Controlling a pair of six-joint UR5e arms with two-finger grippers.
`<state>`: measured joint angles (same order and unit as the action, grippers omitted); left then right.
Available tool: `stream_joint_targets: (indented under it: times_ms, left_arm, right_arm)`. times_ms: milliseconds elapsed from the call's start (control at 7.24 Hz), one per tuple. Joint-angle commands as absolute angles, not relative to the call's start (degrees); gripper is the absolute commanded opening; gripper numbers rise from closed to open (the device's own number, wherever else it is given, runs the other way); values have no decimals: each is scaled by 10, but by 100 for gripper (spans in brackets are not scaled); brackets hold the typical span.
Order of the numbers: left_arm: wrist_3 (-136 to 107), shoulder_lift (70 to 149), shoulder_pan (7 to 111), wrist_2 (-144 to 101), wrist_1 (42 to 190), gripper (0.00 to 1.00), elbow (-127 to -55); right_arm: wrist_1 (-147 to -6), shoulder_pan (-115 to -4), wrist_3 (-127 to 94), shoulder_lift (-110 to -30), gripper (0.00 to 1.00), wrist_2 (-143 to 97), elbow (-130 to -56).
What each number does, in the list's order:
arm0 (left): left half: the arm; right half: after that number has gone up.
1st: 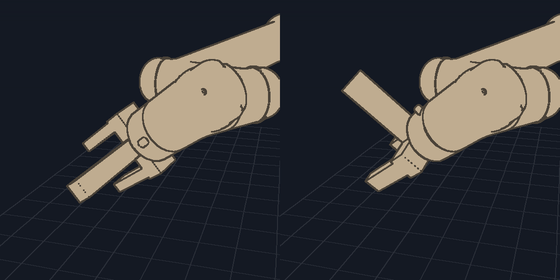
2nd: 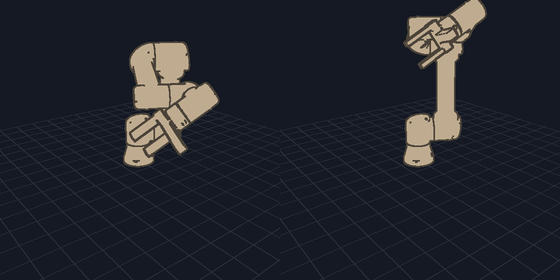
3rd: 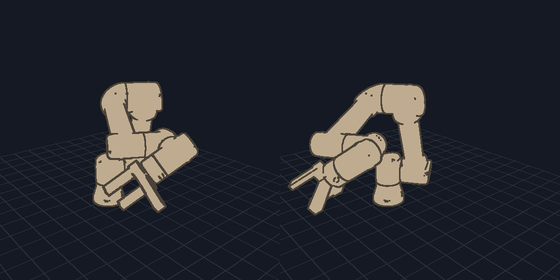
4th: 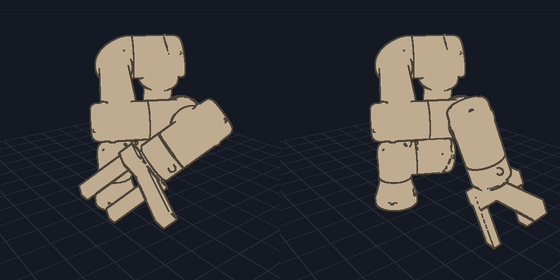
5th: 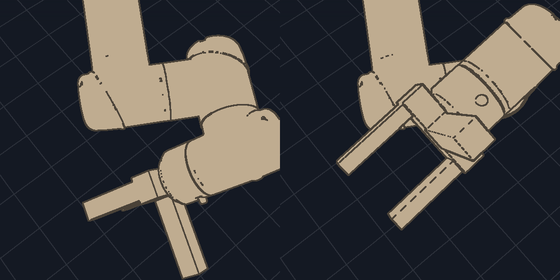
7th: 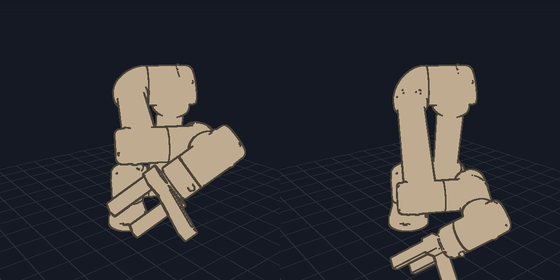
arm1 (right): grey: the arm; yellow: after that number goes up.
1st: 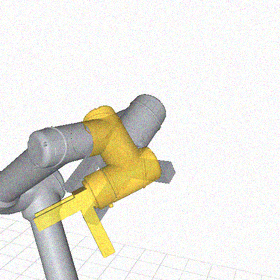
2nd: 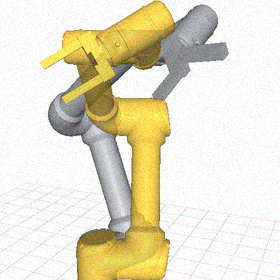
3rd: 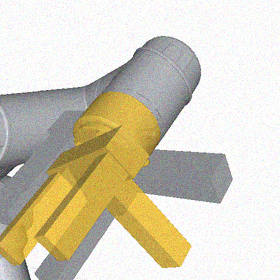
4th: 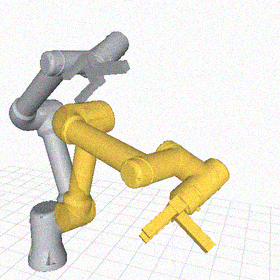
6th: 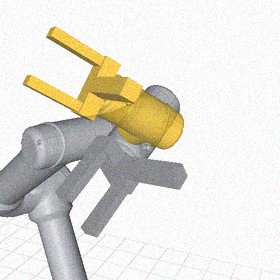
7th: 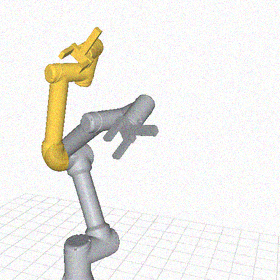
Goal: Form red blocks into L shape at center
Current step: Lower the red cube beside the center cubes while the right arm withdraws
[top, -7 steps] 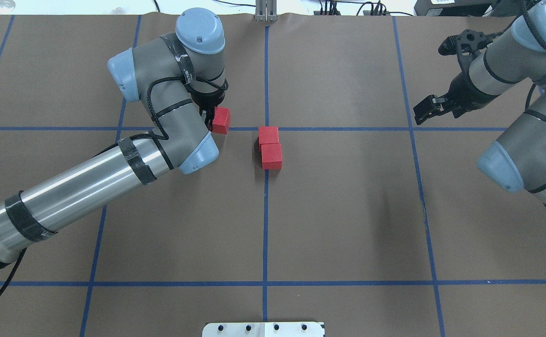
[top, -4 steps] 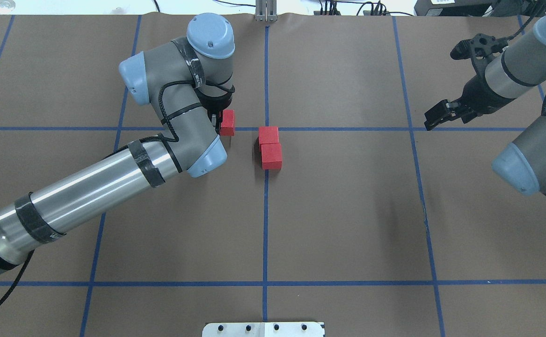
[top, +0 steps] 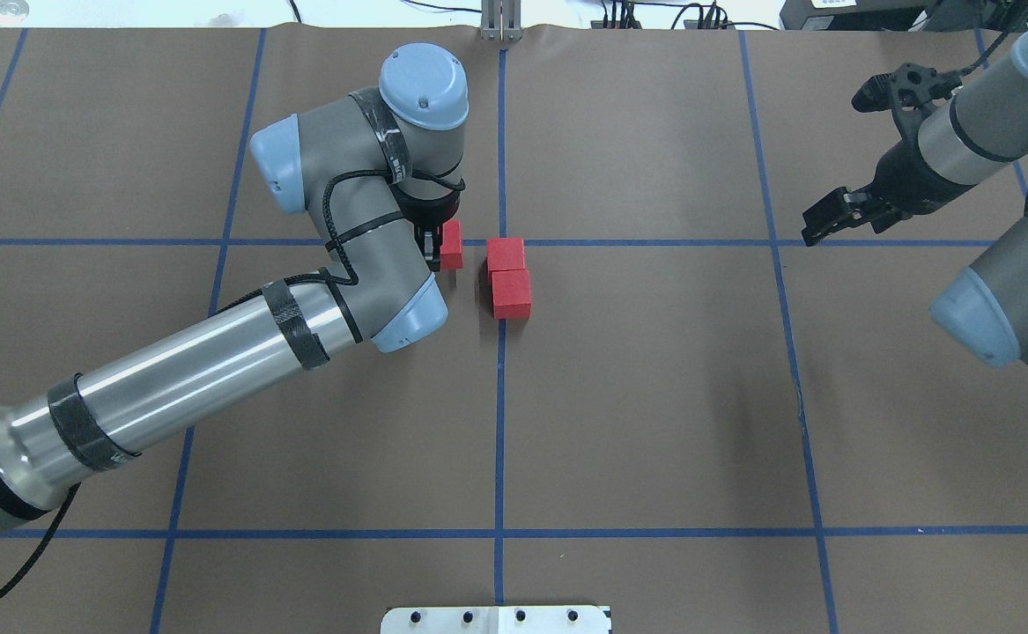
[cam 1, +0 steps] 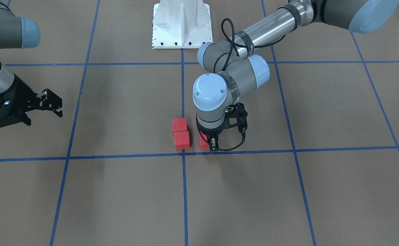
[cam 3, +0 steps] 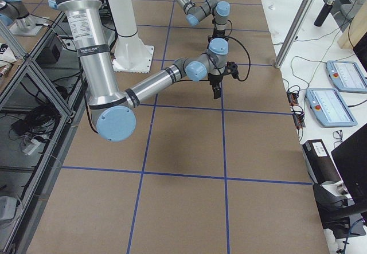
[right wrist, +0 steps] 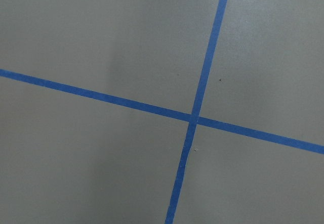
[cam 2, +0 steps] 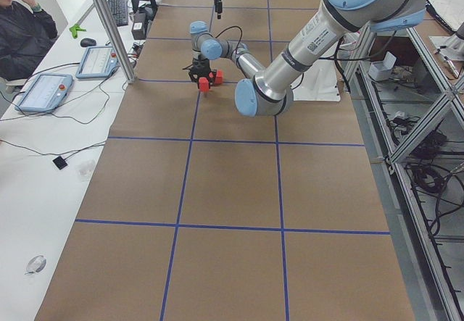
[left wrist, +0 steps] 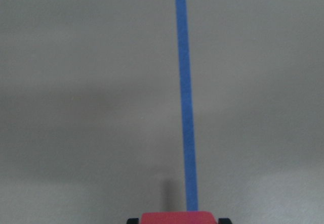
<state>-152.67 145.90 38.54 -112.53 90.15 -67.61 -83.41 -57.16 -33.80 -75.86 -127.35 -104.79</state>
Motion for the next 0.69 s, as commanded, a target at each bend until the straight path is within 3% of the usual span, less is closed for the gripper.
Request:
stream_joint_targets:
  times_ms: [0, 553]
  left_arm:
    - [-1570, 1460, 384, -1123, 897, 0, -676]
    - [-1537, 1484, 374, -1120, 897, 0, -651]
  right_arm:
    - [-834, -571, -338, -758, 99, -1274, -1049]
    - [-833, -571, -339, -761, 99, -1273, -1052]
